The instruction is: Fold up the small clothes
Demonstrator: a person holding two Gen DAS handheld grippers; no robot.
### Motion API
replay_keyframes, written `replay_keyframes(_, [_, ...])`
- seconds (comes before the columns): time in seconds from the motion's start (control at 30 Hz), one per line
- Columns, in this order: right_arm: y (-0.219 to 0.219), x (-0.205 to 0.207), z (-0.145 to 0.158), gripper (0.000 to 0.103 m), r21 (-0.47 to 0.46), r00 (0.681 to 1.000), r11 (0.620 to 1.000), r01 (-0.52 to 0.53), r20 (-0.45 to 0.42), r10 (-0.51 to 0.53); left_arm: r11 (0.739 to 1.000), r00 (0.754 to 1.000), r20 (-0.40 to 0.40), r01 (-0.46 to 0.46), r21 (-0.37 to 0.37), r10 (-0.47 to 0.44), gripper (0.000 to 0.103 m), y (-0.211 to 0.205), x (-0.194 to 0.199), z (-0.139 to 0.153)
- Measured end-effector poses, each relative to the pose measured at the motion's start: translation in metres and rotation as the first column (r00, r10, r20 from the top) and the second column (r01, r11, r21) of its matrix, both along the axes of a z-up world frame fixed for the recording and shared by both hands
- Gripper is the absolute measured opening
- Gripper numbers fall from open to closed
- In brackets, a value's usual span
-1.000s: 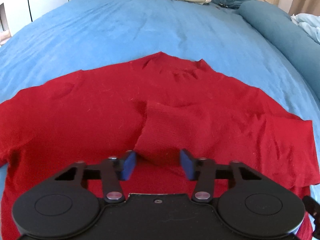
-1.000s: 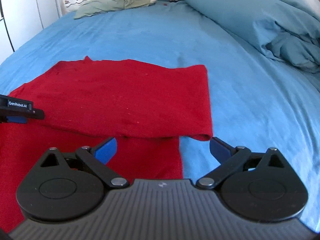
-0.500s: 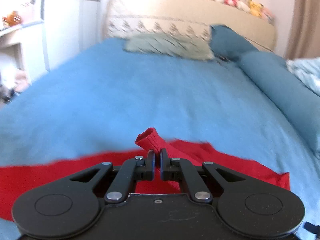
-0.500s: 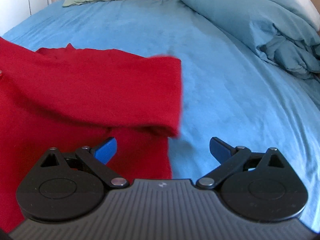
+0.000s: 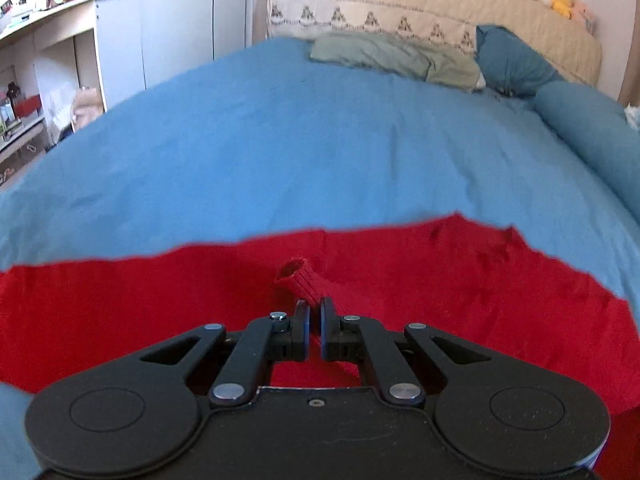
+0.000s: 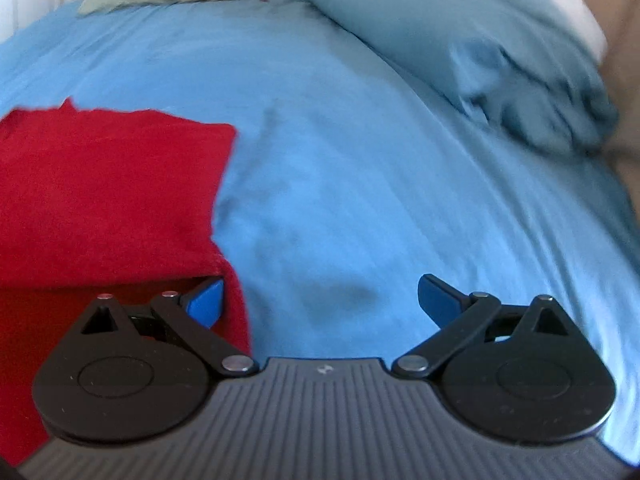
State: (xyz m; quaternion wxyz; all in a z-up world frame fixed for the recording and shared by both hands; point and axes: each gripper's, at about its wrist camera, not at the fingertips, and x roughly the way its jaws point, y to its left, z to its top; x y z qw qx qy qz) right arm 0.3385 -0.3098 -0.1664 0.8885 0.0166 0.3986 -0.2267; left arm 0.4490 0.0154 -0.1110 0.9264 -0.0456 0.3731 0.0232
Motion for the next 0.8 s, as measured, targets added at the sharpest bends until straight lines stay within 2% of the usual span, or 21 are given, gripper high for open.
replay_keyframes(0.1, [-0.007,-0.003,-0.002,0.103,0.039,1.000,0.999,-0.005,0.000,0.005,1.000,0.999,-0.049,-0.007,0.018,0.007,0.005,0.005,-0.007,-0.016])
replay_keyframes(0.17, [-0.008,-0.001,0.002,0.103,0.045,0.999,0.998,-0.034,-0.014,0.034,0.999,0.996,-0.082,-0.025,0.025,0.027,0.012,0.010,-0.013,-0.023])
replay_keyframes(0.23, [-0.006,-0.004,0.011,0.103,0.070,0.996,0.994,-0.081,-0.028,0.084,0.996,0.993,-0.107,-0.049,0.069,0.056,0.013,0.016,-0.021,-0.023])
replay_keyframes(0.3, [0.003,-0.008,0.027,0.103,0.102,0.986,0.980,-0.169,0.008,0.169,0.991,0.991,-0.110,-0.068,0.115,0.080,0.023,0.020,-0.029,-0.016])
replay_keyframes(0.37, [0.019,-0.008,0.043,0.103,0.156,0.963,0.951,-0.268,0.082,0.258,0.990,0.993,-0.083,-0.069,0.119,0.079,0.047,0.022,-0.036,-0.006])
replay_keyframes(0.4, [0.028,-0.004,0.047,0.103,0.180,0.949,0.933,-0.311,0.105,0.296,0.992,0.996,-0.064,-0.058,0.111,0.065,0.050,0.021,-0.038,-0.001])
replay_keyframes(0.47, [0.045,0.011,0.045,0.103,0.214,0.929,0.904,-0.369,0.117,0.352,0.994,0.999,-0.044,-0.016,0.104,0.021,0.052,0.013,-0.036,0.005])
replay_keyframes(0.53, [0.055,0.029,0.033,0.103,0.237,0.926,0.896,-0.376,0.113,0.359,0.996,0.999,-0.043,0.020,0.090,-0.016,0.052,0.003,-0.027,0.005])
replay_keyframes(0.63, [0.045,0.040,0.003,0.103,0.307,0.958,0.909,-0.282,0.051,0.280,0.996,0.997,-0.044,0.069,0.055,-0.067,0.052,-0.014,-0.011,0.001])
replay_keyframes(0.67, [0.040,0.035,-0.004,0.103,0.324,0.963,0.907,-0.268,0.065,0.261,0.995,0.996,-0.040,0.085,0.056,-0.082,0.052,-0.019,-0.008,0.000])
replay_keyframes(0.7, [0.037,0.028,-0.004,0.103,0.324,0.961,0.905,-0.277,0.103,0.257,0.993,0.994,-0.037,0.101,0.060,-0.099,0.053,-0.024,-0.004,-0.002])
replay_keyframes(0.8, [0.039,0.033,0.011,0.103,0.318,0.959,0.904,-0.284,0.076,0.275,0.987,0.988,-0.054,0.147,0.070,-0.144,0.054,-0.035,0.006,-0.011])
